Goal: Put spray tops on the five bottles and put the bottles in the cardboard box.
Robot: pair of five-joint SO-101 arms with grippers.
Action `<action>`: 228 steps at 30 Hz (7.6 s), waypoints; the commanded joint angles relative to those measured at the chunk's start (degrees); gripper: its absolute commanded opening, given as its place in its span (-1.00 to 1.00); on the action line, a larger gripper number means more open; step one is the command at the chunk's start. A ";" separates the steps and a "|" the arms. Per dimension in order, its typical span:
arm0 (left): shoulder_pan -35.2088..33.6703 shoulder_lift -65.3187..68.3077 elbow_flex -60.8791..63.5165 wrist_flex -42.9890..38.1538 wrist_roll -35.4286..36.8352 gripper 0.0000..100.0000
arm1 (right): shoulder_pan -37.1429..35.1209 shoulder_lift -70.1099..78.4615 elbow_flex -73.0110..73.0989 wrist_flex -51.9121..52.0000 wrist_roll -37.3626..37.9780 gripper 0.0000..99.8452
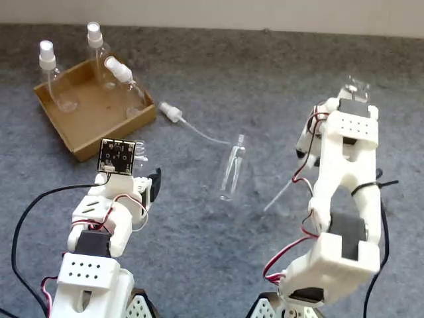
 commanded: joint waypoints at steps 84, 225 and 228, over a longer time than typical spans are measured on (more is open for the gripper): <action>45.41 -1.10 5.14 -5.71 0.35 -0.79 | -23.96 -87.52 45.41 -28.09 7.21 -0.99; 12.44 -1.19 14.20 -41.05 0.44 -0.80 | -37.05 -106.07 98.95 -57.45 17.14 -0.91; 10.68 -1.19 14.20 -41.41 0.62 -0.80 | -37.05 -106.07 102.29 -62.11 17.14 -0.91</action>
